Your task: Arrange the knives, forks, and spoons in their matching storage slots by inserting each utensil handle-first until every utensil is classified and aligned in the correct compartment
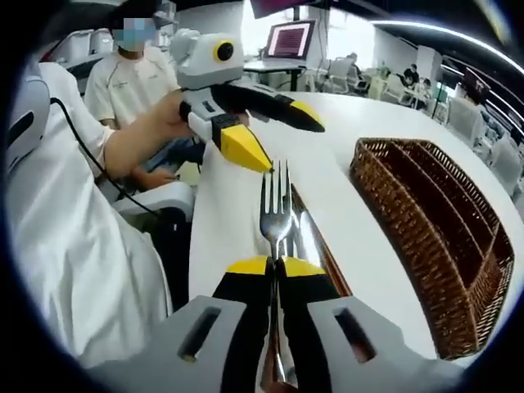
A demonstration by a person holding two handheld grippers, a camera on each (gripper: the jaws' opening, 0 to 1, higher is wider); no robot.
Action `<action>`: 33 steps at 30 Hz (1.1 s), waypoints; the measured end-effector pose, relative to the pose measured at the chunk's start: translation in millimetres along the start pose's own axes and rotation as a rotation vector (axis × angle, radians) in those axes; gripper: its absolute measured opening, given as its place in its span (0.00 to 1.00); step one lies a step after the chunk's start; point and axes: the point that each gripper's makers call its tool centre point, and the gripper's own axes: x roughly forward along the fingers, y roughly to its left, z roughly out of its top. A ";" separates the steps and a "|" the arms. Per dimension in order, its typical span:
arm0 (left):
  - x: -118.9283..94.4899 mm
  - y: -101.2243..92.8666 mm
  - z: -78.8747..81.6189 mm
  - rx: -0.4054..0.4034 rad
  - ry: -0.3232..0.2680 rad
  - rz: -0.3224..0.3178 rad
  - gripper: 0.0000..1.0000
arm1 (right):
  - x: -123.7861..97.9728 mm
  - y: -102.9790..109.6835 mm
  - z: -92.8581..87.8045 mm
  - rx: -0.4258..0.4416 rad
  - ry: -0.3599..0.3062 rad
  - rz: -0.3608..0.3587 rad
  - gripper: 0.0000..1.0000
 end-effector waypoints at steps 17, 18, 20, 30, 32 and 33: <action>5.6 -5.1 -0.5 0.000 0.001 -0.012 0.57 | -30.9 -16.0 16.1 0.026 -0.080 -0.071 0.02; 6.1 -6.0 -0.7 -0.001 0.001 -0.014 0.57 | -33.0 -17.0 17.2 0.024 -0.082 -0.076 0.02; 8.0 -8.3 -1.9 -0.001 0.005 -0.020 0.57 | -38.4 -20.2 20.9 0.019 -0.084 -0.090 0.02; 10.9 -13.6 -1.9 -0.006 0.003 -0.034 0.57 | -55.7 -36.7 32.2 -0.001 -0.090 -0.143 0.02; 11.8 -15.3 -2.4 -0.006 0.004 -0.037 0.58 | -57.6 -40.3 33.6 -0.003 -0.088 -0.149 0.02; 12.8 -17.0 -2.7 -0.006 0.004 -0.040 0.58 | -59.4 -43.3 34.6 -0.009 -0.084 -0.156 0.02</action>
